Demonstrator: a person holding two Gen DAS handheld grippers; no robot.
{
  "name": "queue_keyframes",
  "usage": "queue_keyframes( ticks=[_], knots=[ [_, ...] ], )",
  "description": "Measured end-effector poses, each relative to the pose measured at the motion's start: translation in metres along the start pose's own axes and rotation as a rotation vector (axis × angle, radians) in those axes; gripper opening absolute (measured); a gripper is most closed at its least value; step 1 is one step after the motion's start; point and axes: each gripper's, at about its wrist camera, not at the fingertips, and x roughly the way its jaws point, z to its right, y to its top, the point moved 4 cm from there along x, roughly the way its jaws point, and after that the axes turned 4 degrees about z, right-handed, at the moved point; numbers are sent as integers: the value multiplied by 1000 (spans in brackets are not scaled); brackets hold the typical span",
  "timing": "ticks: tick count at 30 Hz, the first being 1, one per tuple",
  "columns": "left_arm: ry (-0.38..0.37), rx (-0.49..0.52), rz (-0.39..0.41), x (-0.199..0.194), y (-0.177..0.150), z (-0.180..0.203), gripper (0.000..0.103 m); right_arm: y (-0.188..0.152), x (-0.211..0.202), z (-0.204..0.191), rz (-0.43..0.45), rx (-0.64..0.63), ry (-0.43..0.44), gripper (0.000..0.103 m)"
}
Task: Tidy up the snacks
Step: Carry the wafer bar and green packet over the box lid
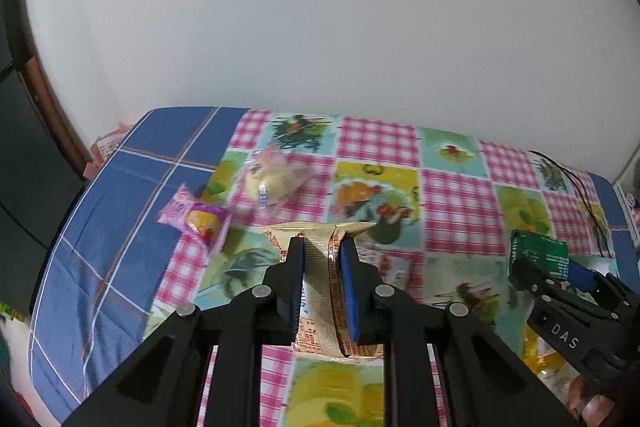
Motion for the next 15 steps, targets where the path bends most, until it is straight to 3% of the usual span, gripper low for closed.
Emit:
queue_keyframes(
  ticks=[15],
  knots=[
    [-113,126,39,-24,-4,108,18,-10,-20,108,-2,115,-96,67]
  ],
)
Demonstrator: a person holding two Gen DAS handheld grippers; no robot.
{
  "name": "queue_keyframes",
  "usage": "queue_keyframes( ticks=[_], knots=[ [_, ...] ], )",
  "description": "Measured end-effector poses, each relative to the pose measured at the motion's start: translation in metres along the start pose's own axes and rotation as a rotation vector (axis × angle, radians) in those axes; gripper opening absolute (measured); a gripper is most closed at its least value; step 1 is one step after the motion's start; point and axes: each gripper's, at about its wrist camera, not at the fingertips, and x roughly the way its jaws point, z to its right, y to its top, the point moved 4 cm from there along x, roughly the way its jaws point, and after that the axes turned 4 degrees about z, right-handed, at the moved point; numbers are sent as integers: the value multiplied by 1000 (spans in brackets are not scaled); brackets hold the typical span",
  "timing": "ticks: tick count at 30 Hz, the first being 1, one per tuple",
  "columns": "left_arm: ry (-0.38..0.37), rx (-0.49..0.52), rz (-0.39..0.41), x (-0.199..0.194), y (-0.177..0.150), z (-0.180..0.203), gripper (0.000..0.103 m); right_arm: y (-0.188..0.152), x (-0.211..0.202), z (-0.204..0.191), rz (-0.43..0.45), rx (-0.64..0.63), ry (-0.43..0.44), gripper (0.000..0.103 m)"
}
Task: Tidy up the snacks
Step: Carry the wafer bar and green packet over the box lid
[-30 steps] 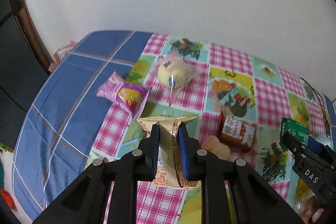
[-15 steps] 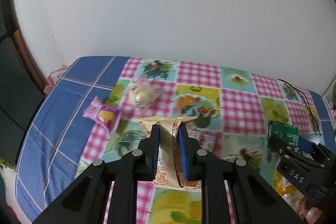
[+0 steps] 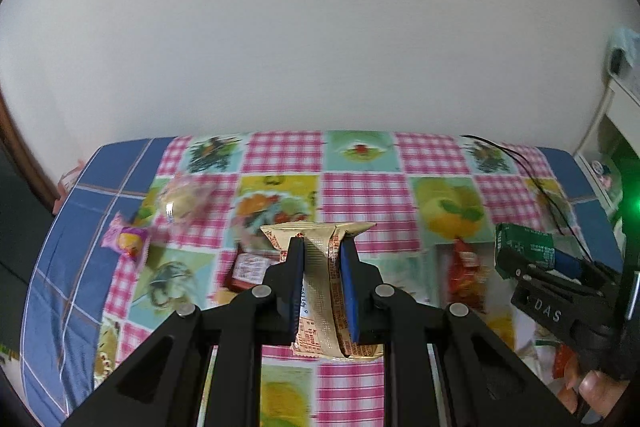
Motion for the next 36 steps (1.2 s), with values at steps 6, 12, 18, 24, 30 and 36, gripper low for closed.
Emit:
queue_keyframes(
  ticks=[6,12,18,24,30,36],
  knots=[
    [-63,81,-9,0,-3,55,19,-1,-7,55,2,52,-57,67],
    [-108,169,-3,-3,-8,110,19,-5,-12,105,-5,102,-117,67],
    [-140,218,-13,-1,-14,155,19,-12,-13,140,-16,141,-150,67],
    [-147,253,-29,7,-23,183,19,-15,-9,151,-27,161,-143,67],
    [-142,225,-45,23,-26,185,19,-21,3,152,-56,169,-127,67],
    [-165,200,-98,44,-37,191,18,-31,21,154,-98,174,-130,67]
  ],
)
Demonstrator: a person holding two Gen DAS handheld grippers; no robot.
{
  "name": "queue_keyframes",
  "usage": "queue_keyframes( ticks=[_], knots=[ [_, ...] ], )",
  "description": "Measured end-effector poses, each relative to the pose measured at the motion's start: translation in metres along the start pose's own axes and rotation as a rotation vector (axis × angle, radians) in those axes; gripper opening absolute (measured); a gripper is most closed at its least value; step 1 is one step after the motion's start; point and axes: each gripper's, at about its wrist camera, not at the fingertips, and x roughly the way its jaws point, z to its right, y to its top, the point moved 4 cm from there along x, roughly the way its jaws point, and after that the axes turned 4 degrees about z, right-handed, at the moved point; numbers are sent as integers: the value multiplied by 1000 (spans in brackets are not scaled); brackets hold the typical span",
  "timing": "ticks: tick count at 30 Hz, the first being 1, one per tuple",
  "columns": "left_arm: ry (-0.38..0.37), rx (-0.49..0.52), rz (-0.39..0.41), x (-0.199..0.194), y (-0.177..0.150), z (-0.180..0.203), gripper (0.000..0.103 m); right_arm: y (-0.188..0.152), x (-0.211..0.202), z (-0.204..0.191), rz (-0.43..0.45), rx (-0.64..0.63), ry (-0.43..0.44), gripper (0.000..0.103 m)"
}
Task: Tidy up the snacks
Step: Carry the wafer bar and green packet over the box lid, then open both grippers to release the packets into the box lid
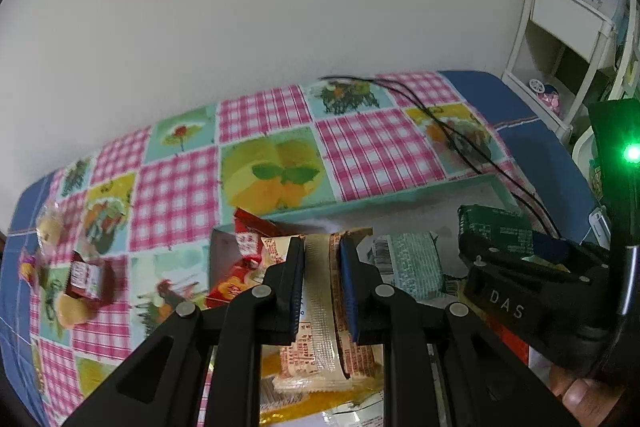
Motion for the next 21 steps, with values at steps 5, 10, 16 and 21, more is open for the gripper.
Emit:
queue_keyframes(
  ticks=[5,10,16,21],
  knots=[
    [-4,-7,-9,9,-5,1,18,-6,16,2,-39,5,-4,67],
    [-16,-18,-26,15,-9,-2,18,-7,20,4,-49,18,-2,67],
    [-55,-56,-43,17,-11,-10,19,-5,20,4,-51,16,-16,68],
    [-108,-86,-47,5,-6,-14,49,-3,14,1,-34,2,-25,77]
  ],
)
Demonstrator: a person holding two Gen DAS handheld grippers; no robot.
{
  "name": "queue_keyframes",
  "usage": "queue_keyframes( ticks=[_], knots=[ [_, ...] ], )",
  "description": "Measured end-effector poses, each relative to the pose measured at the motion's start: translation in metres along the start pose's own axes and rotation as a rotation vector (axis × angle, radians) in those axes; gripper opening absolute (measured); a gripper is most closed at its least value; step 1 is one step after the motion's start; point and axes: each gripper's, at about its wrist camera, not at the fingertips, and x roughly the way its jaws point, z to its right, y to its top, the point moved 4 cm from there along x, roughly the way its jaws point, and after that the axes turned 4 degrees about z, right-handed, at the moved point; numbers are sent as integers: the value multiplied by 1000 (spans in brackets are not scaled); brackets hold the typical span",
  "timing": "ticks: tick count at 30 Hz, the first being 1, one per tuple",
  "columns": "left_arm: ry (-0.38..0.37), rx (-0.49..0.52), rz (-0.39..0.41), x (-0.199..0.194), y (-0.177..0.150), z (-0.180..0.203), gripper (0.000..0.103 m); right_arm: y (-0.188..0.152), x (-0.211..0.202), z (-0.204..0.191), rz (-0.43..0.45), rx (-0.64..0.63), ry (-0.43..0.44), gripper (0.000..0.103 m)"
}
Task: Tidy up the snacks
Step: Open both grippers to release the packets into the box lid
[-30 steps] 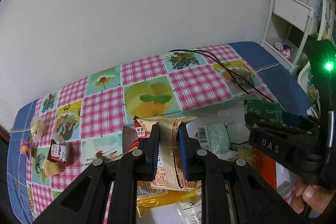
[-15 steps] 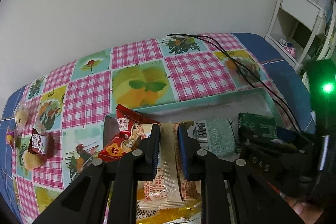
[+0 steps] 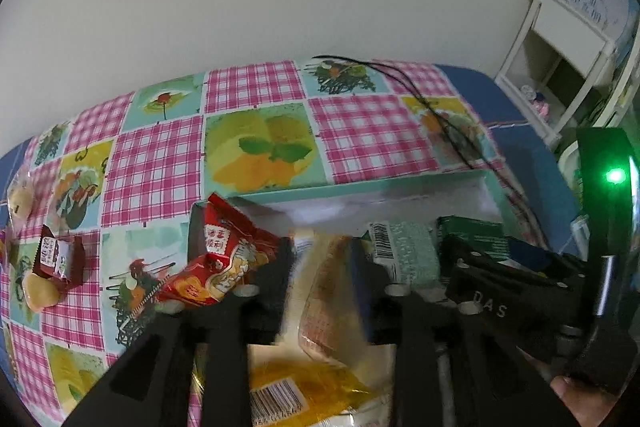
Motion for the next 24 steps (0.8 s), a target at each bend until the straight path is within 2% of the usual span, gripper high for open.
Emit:
queue_keyframes(
  ticks=[2,4,6,17,20,21,24],
  knots=[
    [7,1,13,-9,4,-2,64,2,-8,-1,21,-2,4,80],
    [19,7,32,-18,8,-4,66,4,-17,-5,44,-12,9,82],
    [31,5,46,-26,12,-10,74,8,-28,-9,71,-26,12,82],
    [94,-54,81,-42,20,-50,82,18,-70,-30,170,-74,28,83],
    [115,-54,82,-40,20,-55,91,18,-72,-33,174,-77,39,85],
    [124,-53,84,-39,20,-57,93,17,-72,-35,174,-79,41,86],
    [162,-52,79,-35,18,-62,99,15,-71,-38,170,-86,40,103]
  ],
)
